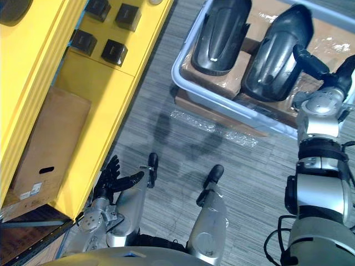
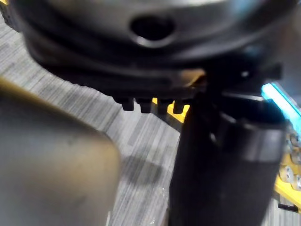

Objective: Walk over and take three plastic housings, then place them on the shelf

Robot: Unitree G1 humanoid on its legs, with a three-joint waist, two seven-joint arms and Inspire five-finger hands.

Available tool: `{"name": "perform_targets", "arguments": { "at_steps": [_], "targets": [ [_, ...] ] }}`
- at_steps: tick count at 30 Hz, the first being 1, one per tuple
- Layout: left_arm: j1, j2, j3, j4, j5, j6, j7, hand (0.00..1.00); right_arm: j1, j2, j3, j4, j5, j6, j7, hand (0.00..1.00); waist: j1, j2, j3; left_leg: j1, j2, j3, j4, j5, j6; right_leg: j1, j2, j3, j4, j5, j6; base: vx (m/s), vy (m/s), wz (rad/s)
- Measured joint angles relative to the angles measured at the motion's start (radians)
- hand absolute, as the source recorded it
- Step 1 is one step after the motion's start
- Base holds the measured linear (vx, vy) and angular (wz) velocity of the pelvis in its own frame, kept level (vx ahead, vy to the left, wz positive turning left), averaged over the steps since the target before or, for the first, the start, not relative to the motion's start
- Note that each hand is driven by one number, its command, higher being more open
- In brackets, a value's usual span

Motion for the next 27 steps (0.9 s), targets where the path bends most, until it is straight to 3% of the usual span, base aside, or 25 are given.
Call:
{"name": "perform_targets", "arguments": {
  "at_steps": [8,9,15,18,22,27],
  "targets": [
    [-0.007,-0.016,0.007,0.001,-0.084,-0.009,0.013,1.00,-0.090,-0.059,0.060,0.012,-0.006,0.114,-0.059,1.00,0.017,0.015,0.002,-0.070,-0.034,-0.002,0.031,0.009,0.012,-0.116,-0.067,-0.007,0.149,-0.055,-0.003,-0.05,0.015,0.08],
    [-0.007,-0.021,0.010,0.001,-0.093,-0.010,0.006,1.00,-0.110,-0.066,0.066,0.029,-0.005,0.125,-0.071,0.00,0.021,0.017,0.000,-0.089,-0.035,-0.002,0.039,0.010,0.013,-0.133,-0.069,-0.006,0.152,-0.054,-0.003,-0.05,0.017,0.03],
    [-0.013,-0.036,0.020,0.000,-0.129,-0.019,-0.039,1.00,-0.120,-0.109,0.081,0.076,-0.001,0.202,-0.101,0.00,0.050,0.027,-0.006,-0.173,-0.035,-0.013,0.087,0.009,0.015,-0.208,-0.078,-0.006,0.196,-0.058,-0.008,-0.02,0.011,0.03],
    [-0.021,-0.054,0.024,0.000,-0.130,-0.025,-0.053,1.00,-0.121,-0.187,0.080,0.086,-0.023,0.236,-0.113,0.00,0.067,0.040,-0.015,-0.227,-0.033,-0.025,0.136,-0.004,0.020,-0.250,-0.084,-0.006,0.239,-0.068,-0.014,-0.05,0.029,0.04],
    [-0.027,-0.067,0.024,0.001,-0.159,-0.038,-0.055,1.00,-0.124,-0.195,0.078,0.086,-0.035,0.236,-0.148,0.00,0.069,0.049,-0.021,-0.272,-0.032,-0.027,0.175,-0.025,0.023,-0.297,-0.098,0.003,0.283,-0.086,-0.017,-0.06,0.033,0.01],
    [-0.027,-0.095,0.053,0.001,-0.160,-0.049,-0.061,1.00,-0.090,-0.204,0.060,0.085,-0.036,0.252,-0.101,0.00,0.074,0.049,-0.021,-0.297,-0.027,-0.026,0.207,-0.029,0.024,-0.324,-0.102,0.015,0.322,-0.095,-0.017,-0.01,0.004,0.00]
  ]
}}
